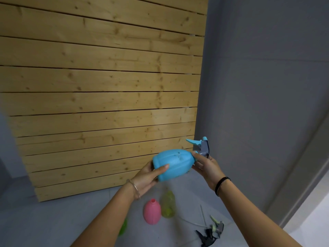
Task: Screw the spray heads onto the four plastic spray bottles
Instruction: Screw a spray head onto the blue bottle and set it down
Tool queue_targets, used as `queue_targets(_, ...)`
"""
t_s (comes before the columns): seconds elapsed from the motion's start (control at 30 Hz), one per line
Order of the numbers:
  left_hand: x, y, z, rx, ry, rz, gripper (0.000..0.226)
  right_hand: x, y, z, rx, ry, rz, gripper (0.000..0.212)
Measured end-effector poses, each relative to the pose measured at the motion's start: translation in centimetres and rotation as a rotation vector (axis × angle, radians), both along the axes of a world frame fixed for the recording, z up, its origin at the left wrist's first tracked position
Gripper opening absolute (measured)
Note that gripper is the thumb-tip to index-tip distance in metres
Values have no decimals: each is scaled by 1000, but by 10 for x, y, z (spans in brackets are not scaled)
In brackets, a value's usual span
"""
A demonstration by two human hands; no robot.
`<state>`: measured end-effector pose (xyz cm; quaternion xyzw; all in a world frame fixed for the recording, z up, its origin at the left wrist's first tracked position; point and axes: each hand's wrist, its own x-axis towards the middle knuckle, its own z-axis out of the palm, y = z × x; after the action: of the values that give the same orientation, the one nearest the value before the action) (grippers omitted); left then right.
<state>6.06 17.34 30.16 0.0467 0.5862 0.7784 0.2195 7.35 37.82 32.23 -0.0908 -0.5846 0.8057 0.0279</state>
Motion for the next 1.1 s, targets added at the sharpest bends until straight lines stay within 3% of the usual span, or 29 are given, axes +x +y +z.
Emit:
queue_targets(0.07, 4, 1, 4, 33, -91, -39, 52, -1, -3, 1, 29, 2, 20, 7)
queue_targets(0.13, 7, 0, 3, -87, -174, -60, 64, -1, -7, 0, 62, 2, 14, 11)
queue_targets(0.2, 9, 0, 3, -121, -127, -39, 58, 0, -7, 0, 59, 1, -12, 8)
queue_targets(0.3, 5, 1, 4, -10, 6, 58, 50, 1, -2, 0, 7, -23, -3, 5)
queue_targets(0.43, 9, 0, 10, 7, -167, -60, 53, 2, -4, -4, 20, -56, 32, 13)
queue_targets(0.5, 8, 1, 7, -22, -127, 14, 54, 1, -5, -5, 25, -58, 35, 13)
queue_targets(0.57, 3, 1, 5, 43, -8, 129, 58, 1, -5, -5, -3, -61, 17, 33)
queue_targets(0.63, 2, 0, 7, 111, 16, 92, 65, 2, -5, -2, -29, -62, 9, 50)
queue_targets(0.7, 6, -2, 10, 127, -147, -36, 74, 1, -7, -1, -14, -48, 19, 42)
queue_targets(0.77, 10, -2, 9, 26, -262, -104, 69, 0, -9, -1, 19, -31, 31, 24)
queue_targets(0.87, 8, 0, 3, -40, -94, 64, 50, -1, -11, -3, 38, -36, 8, 29)
queue_targets(0.97, 5, 0, 5, -76, 62, 157, 63, 0, -11, -3, 5, -60, 3, 44)
queue_targets(1.1, 5, -4, 5, 27, -315, -41, 72, -2, -15, -2, 71, -7, 33, 31)
